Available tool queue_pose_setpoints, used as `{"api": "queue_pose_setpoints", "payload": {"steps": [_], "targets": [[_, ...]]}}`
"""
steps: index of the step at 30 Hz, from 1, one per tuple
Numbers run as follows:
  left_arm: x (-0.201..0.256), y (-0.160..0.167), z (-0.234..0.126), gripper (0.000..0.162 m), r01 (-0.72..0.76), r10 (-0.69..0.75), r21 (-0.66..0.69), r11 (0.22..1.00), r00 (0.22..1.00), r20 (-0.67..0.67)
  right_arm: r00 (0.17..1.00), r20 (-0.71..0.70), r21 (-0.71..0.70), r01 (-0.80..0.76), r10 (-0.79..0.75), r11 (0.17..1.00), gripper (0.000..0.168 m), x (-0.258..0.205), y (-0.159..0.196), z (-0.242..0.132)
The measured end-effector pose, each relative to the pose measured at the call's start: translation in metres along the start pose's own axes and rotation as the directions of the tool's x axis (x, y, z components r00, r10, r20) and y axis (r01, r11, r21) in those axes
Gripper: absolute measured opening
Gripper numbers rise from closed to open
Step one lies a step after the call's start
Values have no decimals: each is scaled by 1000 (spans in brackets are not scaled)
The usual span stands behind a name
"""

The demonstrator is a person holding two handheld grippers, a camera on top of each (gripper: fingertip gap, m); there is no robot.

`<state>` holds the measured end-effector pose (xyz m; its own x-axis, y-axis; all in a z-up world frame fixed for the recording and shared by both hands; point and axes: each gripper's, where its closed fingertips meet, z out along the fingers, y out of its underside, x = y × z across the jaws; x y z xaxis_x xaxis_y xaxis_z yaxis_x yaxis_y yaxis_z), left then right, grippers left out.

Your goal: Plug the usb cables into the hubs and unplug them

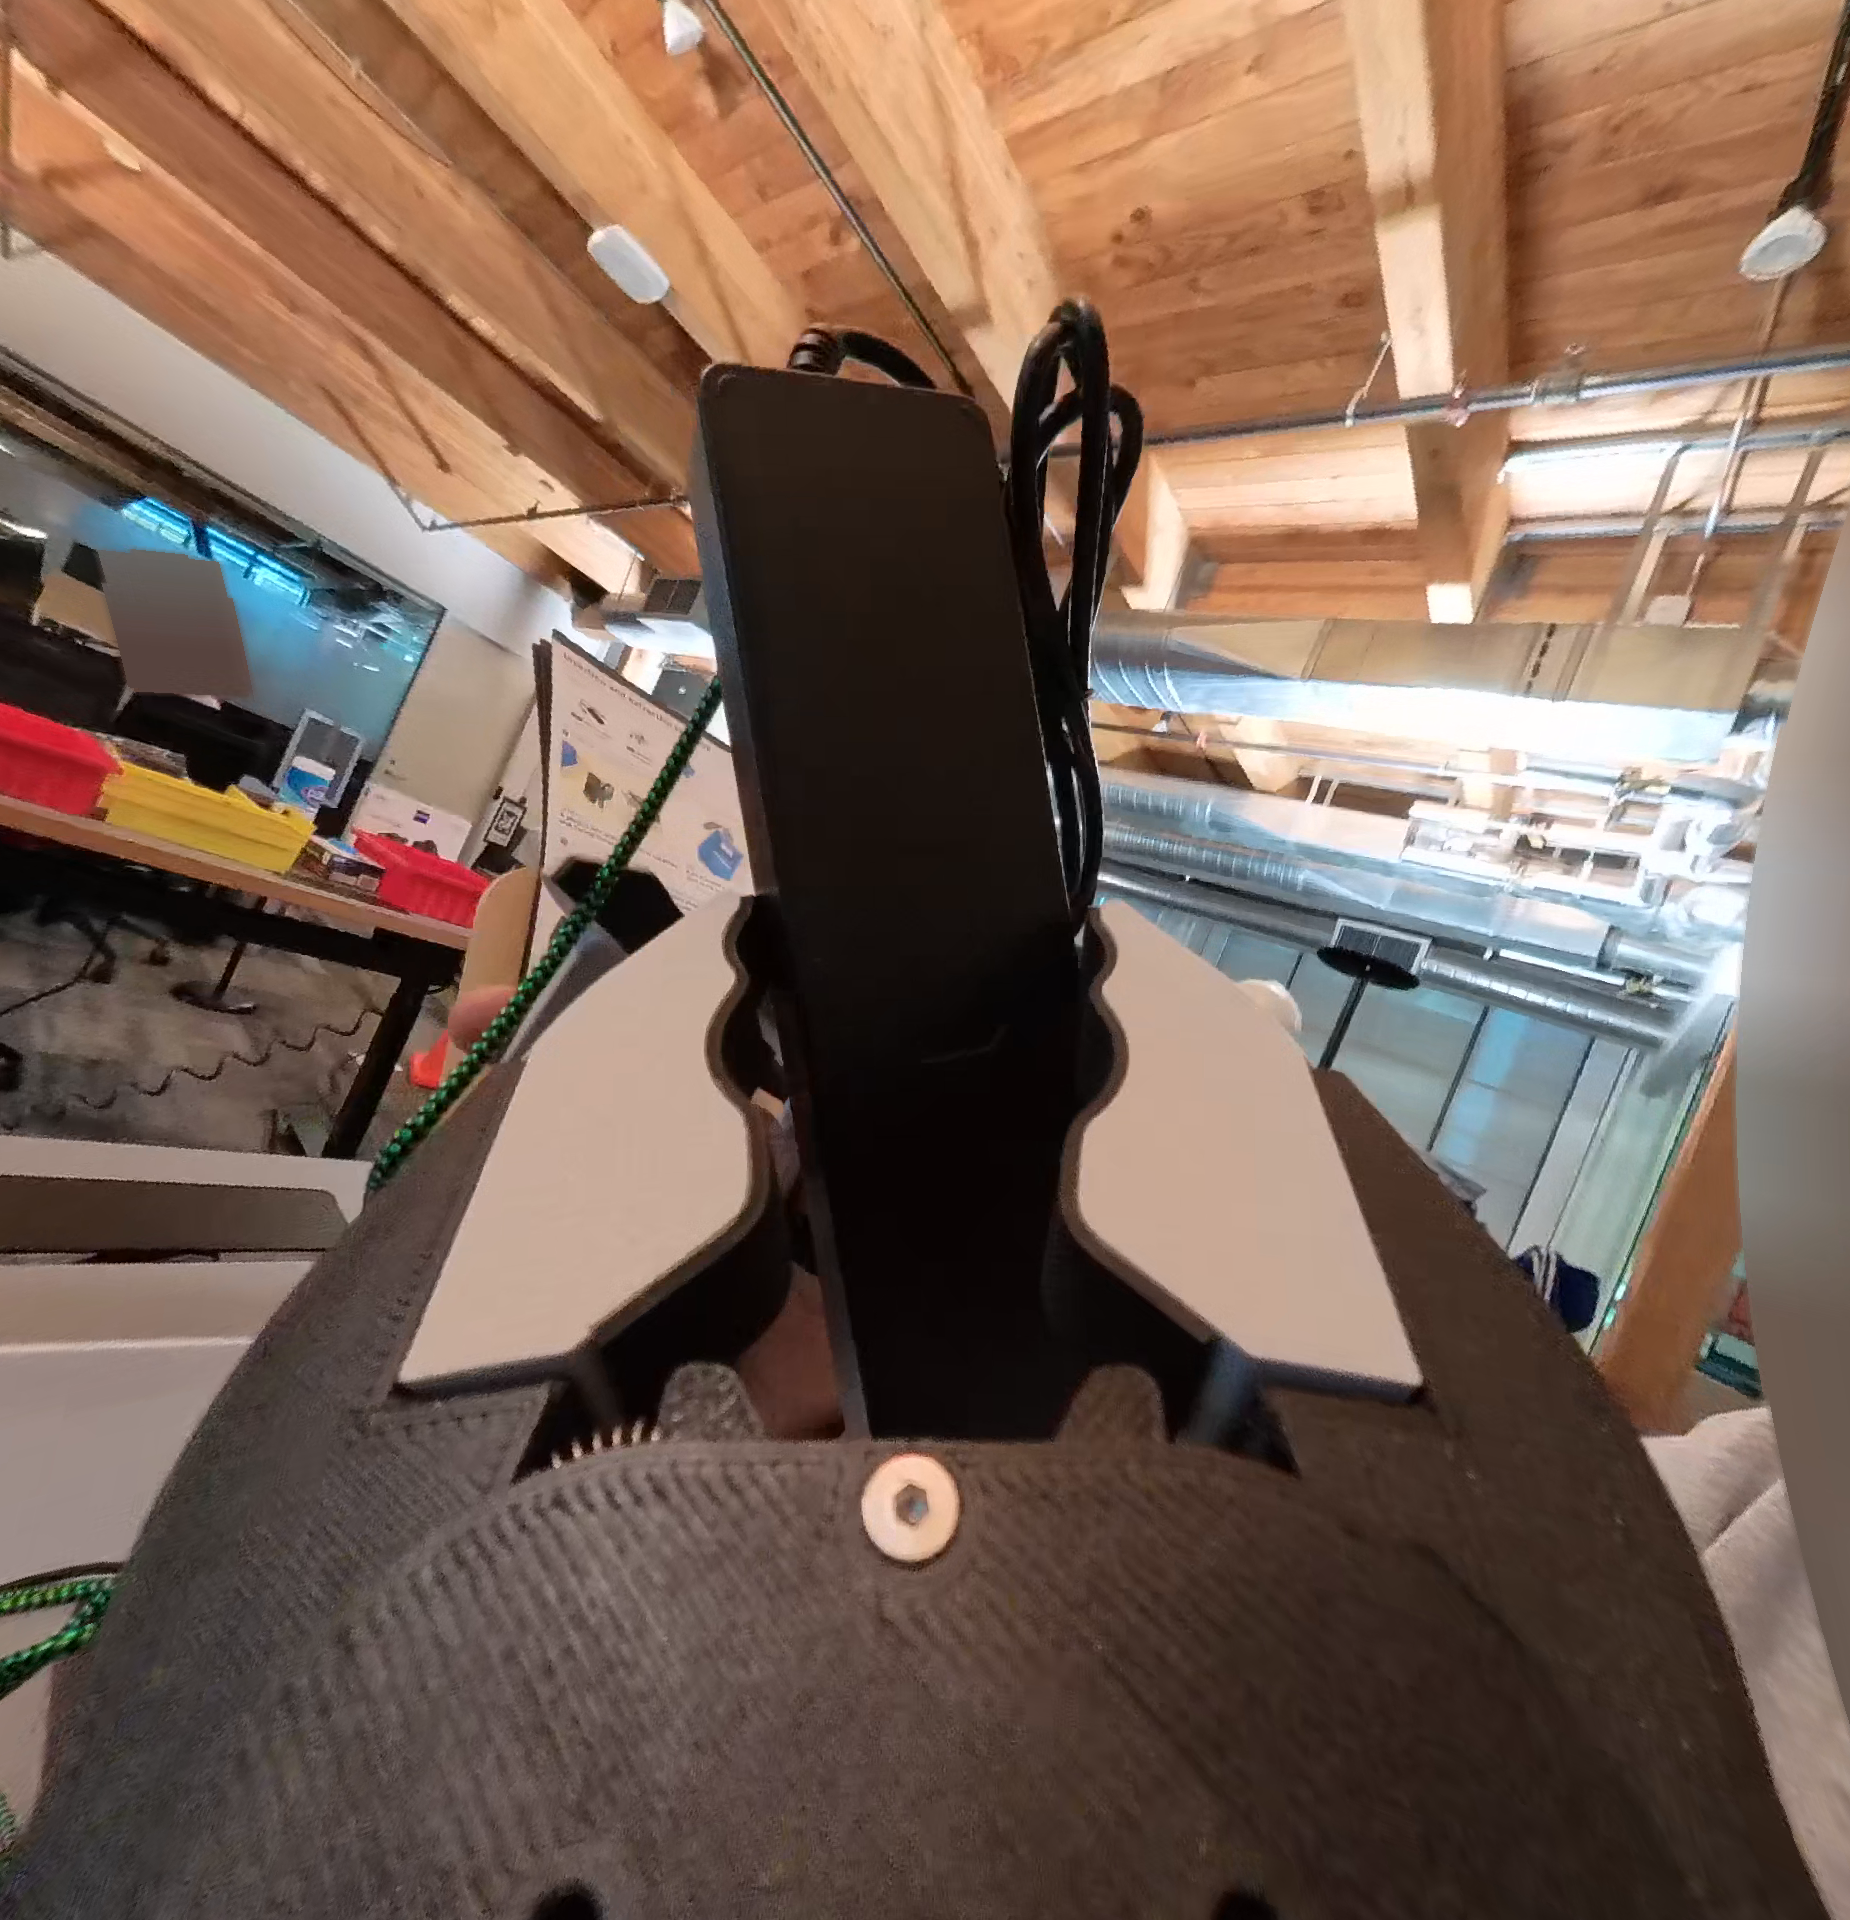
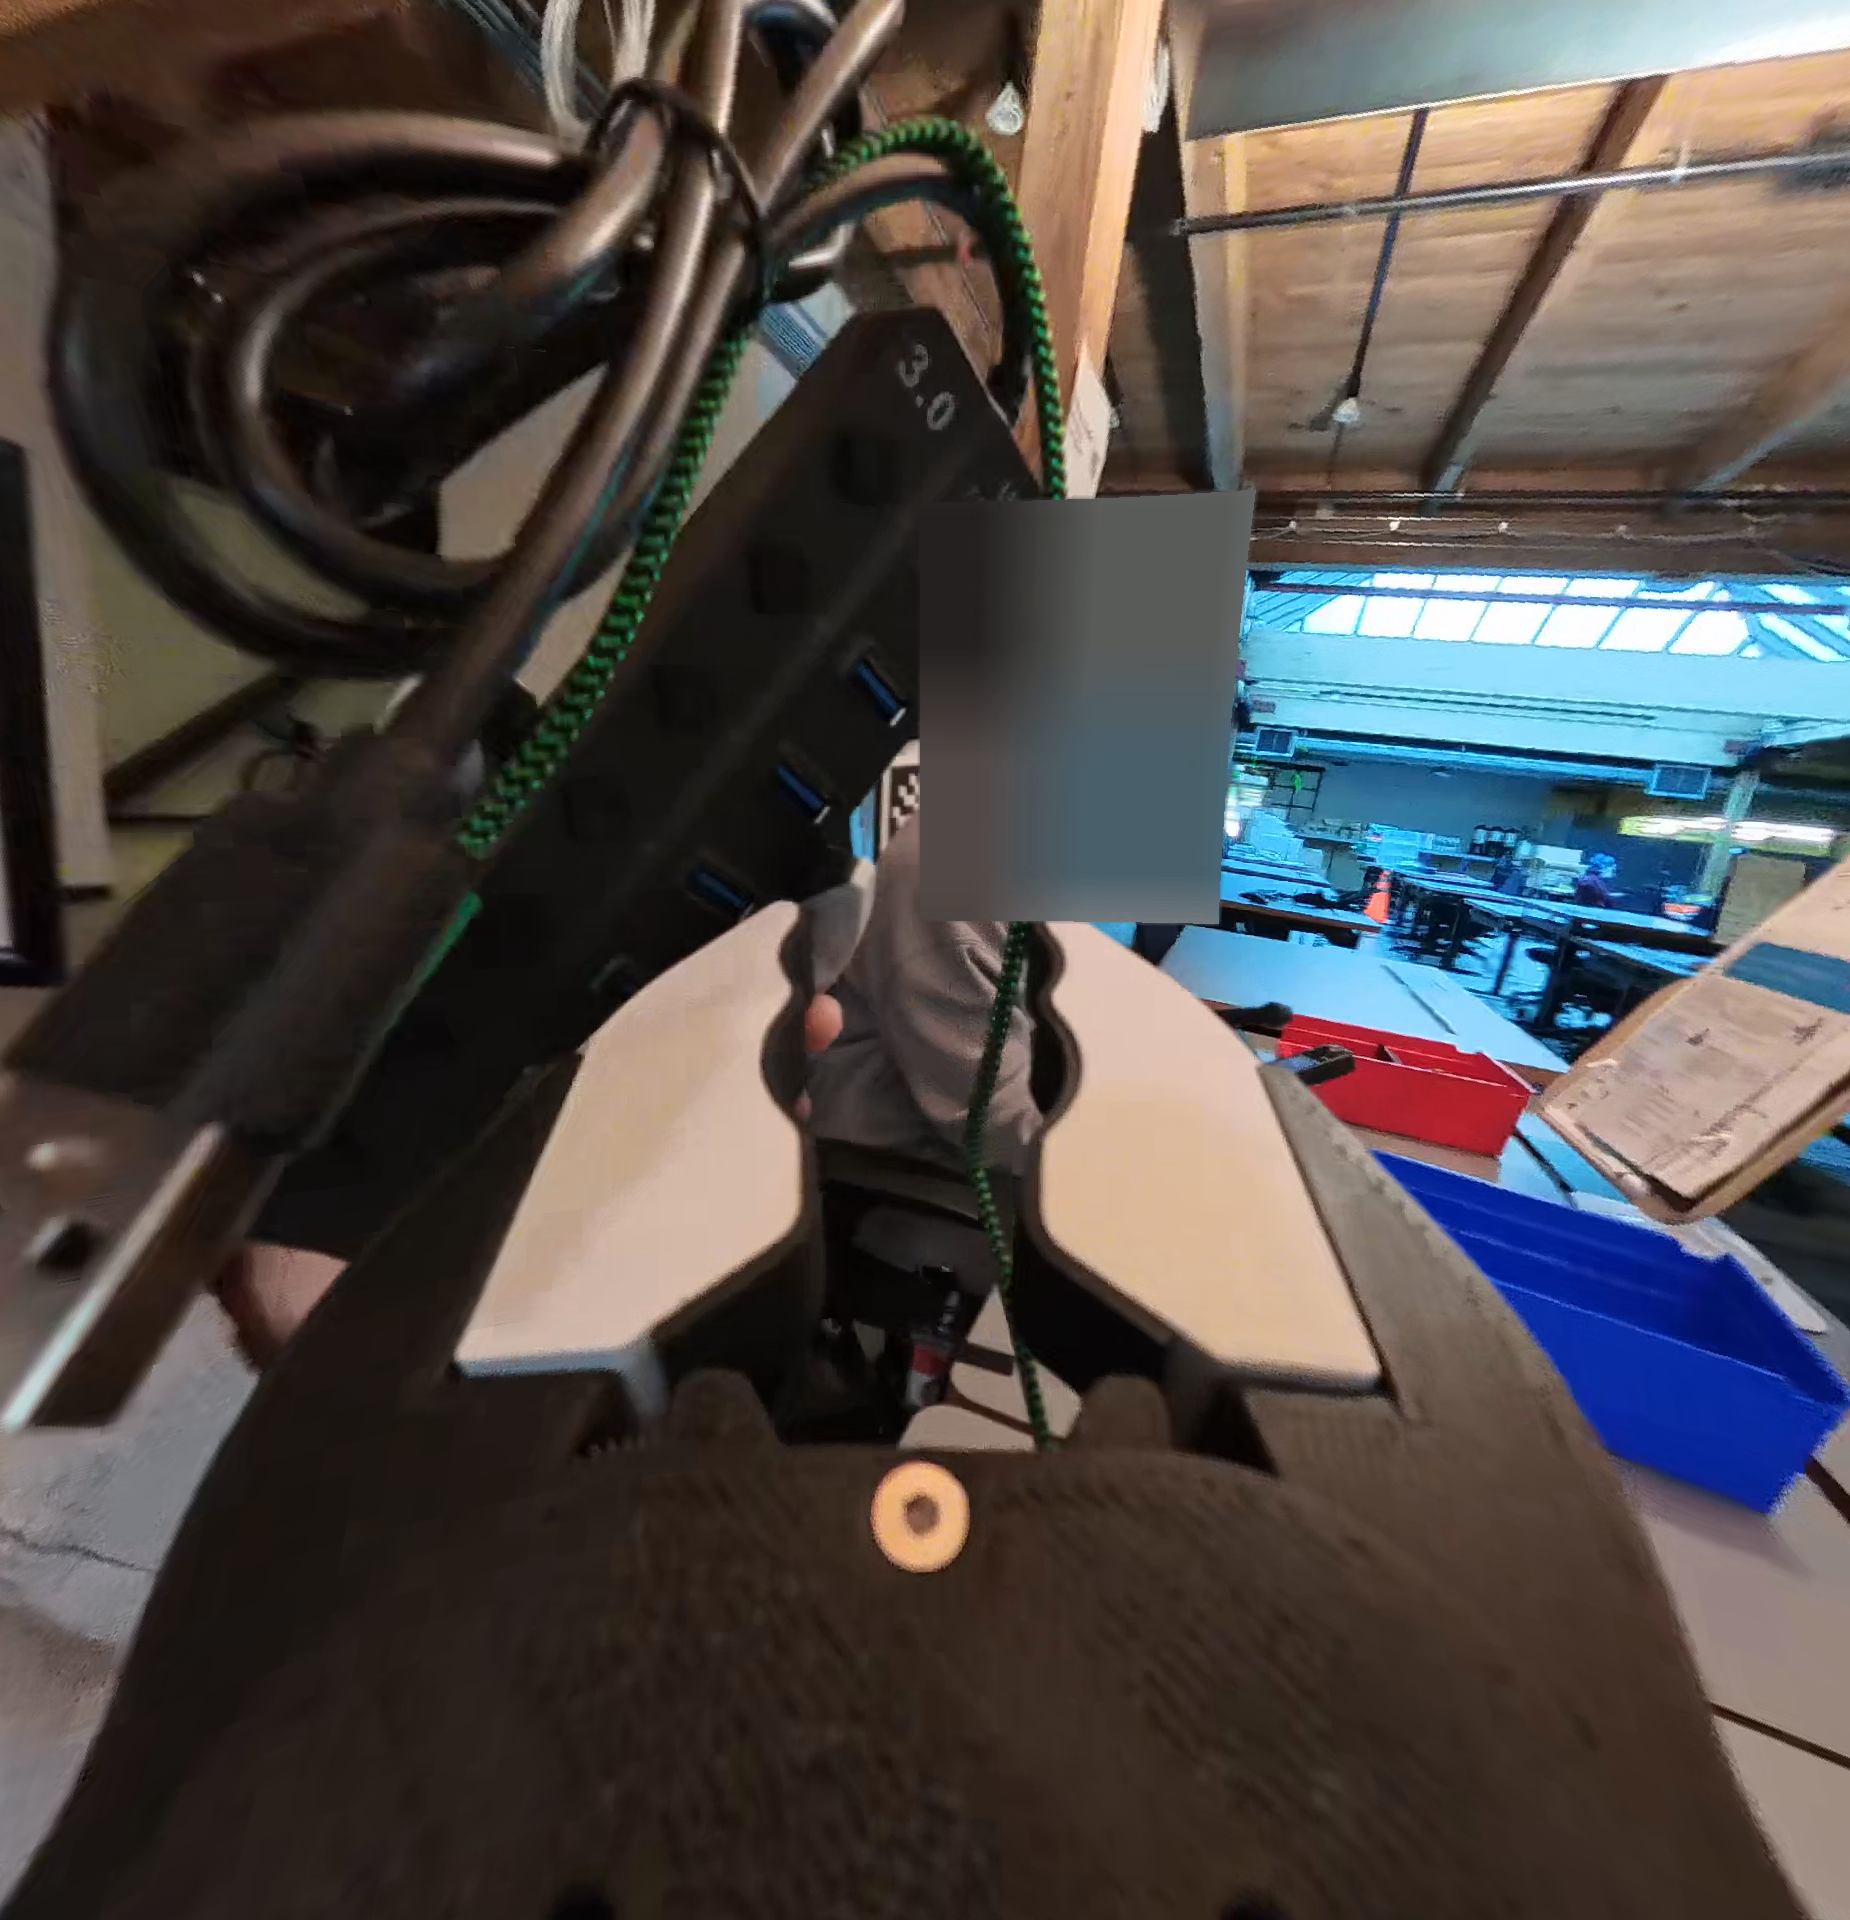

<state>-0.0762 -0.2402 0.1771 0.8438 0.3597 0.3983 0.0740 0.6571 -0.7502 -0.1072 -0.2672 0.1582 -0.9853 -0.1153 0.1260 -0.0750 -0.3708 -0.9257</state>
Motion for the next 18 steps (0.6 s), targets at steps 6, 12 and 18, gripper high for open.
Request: {"api": "queue_pose_setpoints", "payload": {"steps": [6,12,18], "targets": [[2,-2,-6,60,48,-49,-20,999,998,-45,996,-79,42,39,-35,998,15,12,-7,-7],[2,12,2,60,52,-57,-82,995,997,-56,995,-93,87,-21,29,996,29,22,-25,-8],[-1,18,6,60,60,-65,-100,993,997,-48,984,-179,102,-4,23,995,4,32,-29,-20]]}}
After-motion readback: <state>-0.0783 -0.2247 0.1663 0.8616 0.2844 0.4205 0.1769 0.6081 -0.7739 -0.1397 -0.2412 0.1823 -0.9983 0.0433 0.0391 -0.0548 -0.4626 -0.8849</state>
